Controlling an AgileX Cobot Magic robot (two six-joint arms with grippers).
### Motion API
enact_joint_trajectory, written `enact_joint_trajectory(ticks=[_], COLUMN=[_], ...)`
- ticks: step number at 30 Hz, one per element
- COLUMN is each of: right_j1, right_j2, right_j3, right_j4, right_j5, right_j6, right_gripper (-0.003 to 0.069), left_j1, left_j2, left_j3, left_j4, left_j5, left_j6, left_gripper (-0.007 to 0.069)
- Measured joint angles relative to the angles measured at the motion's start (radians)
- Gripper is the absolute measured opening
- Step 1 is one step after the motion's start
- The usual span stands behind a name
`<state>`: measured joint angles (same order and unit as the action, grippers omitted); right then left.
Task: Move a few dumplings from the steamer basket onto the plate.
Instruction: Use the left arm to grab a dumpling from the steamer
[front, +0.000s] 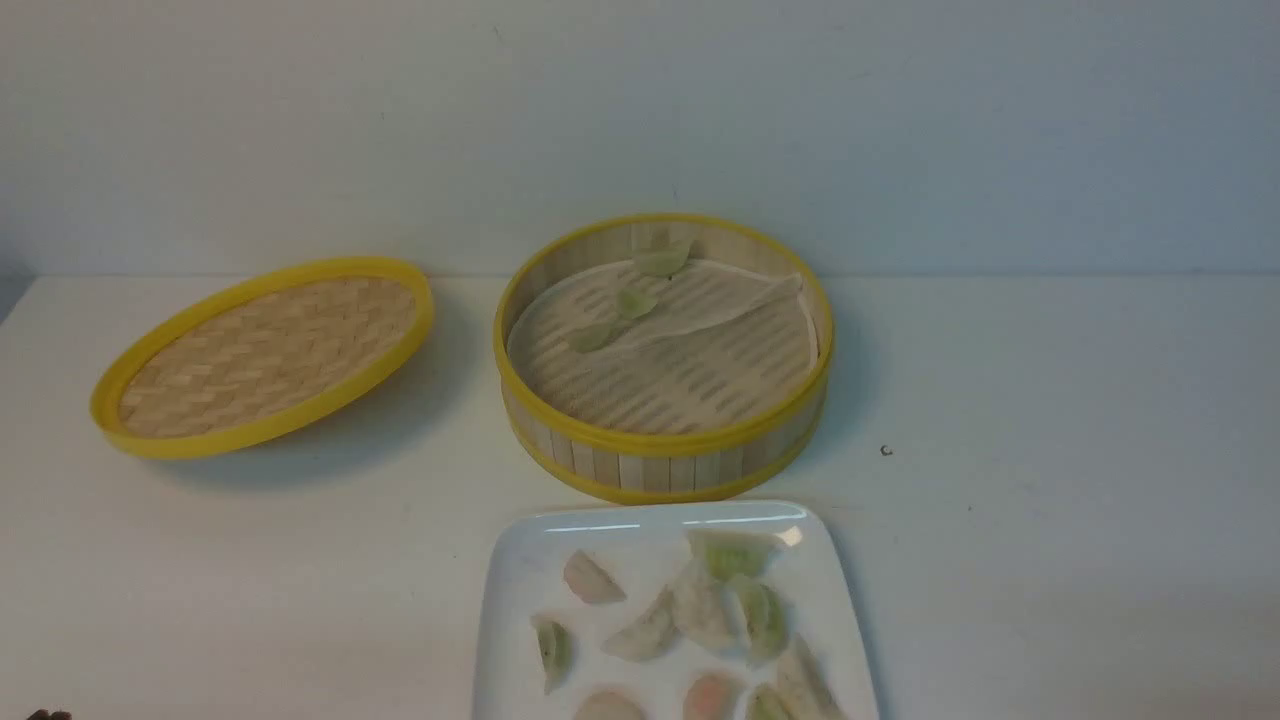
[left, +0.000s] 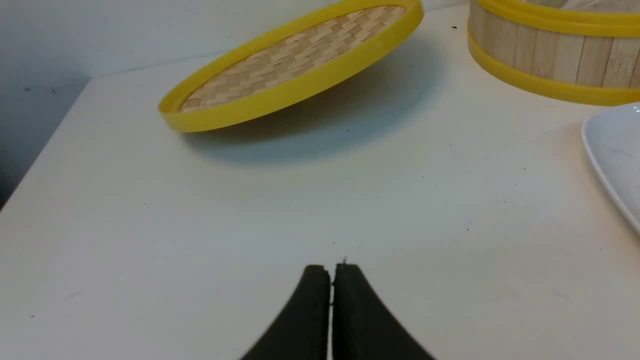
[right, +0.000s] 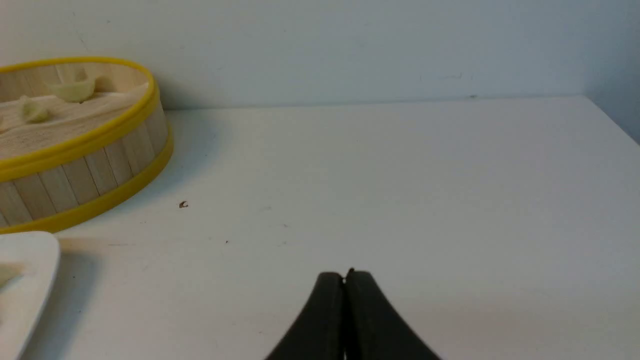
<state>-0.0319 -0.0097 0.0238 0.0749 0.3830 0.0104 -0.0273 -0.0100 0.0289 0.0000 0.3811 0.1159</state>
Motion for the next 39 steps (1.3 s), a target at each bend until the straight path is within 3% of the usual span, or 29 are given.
enact_joint_trajectory(ticks=[32,36,39], right_j1=[0.000,0.000,0.000], right_j2=[0.000,0.000,0.000], right_j3=[0.000,0.000,0.000], right_j4=[0.000,0.000,0.000], right_j5=[0.000,0.000,0.000], right_j6=[0.000,0.000,0.000], right_gripper=[-0.0014,-0.0014,-0.0014], left_j1=[0.000,0.000,0.000], left_j2=[0.000,0.000,0.000], left_j3=[0.000,0.001,0.001], left_j4=[0.006,-0.049,-0.194], left_j5=[-0.003,-0.072,-0.193], left_j6=[0.000,-0.025,-0.101], left_gripper=[-0.0006,-0.0006,-0.0006])
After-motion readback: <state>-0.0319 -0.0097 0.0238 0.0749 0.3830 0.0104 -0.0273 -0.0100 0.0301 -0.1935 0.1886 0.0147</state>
